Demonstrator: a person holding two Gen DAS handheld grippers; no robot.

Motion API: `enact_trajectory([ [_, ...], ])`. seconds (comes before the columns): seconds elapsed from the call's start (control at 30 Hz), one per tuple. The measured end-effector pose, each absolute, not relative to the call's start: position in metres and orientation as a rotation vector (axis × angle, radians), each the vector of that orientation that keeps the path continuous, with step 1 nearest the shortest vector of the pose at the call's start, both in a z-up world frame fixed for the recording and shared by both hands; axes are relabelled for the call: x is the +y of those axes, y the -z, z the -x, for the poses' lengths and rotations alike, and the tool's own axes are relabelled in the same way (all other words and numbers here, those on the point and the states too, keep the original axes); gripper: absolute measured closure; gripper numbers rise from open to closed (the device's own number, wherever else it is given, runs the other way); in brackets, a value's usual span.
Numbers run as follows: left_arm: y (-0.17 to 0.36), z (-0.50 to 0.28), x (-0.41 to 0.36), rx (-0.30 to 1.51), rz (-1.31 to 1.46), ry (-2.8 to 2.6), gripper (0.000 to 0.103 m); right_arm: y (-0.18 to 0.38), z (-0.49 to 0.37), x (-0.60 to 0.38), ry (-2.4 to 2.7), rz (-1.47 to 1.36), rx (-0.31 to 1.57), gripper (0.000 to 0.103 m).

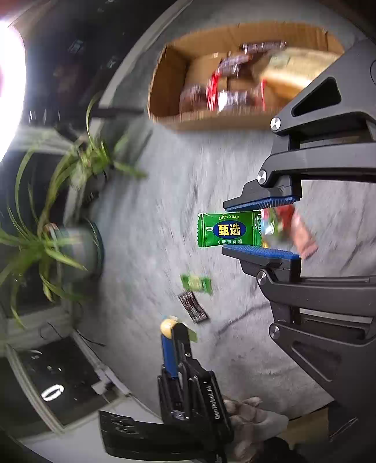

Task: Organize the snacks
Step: 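Grasp the green candy with the right tool while the left tool grasps the yellow ball, then carry both items over the box and open both tools to drop them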

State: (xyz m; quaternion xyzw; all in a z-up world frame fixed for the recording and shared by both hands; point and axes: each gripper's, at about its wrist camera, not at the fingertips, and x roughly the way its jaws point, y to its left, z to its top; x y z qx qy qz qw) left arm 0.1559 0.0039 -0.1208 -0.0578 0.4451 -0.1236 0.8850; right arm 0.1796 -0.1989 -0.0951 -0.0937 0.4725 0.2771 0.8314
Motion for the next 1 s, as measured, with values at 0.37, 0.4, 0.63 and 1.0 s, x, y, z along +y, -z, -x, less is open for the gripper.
enact_trajectory([
  [0.37, 0.101, -0.178, -0.071, 0.873, 0.111, 0.372, 0.080, 0.068, -0.206, -0.302, -0.414, 0.128, 0.953, 0.079],
  [0.4, 0.098, -0.182, -0.080, 0.868, 0.106, 0.383, 0.080, 0.067, -0.210, -0.310, -0.399, 0.125, 0.952, 0.079],
  [0.63, 0.091, -0.202, -0.136, 0.854, 0.092, 0.463, 0.080, 0.077, -0.235, -0.370, -0.291, 0.100, 0.976, 0.079],
  [1.0, 0.095, -0.231, -0.218, 0.910, 0.062, 0.517, 0.080, 0.105, -0.254, -0.408, -0.247, 0.059, 1.032, 0.079],
])
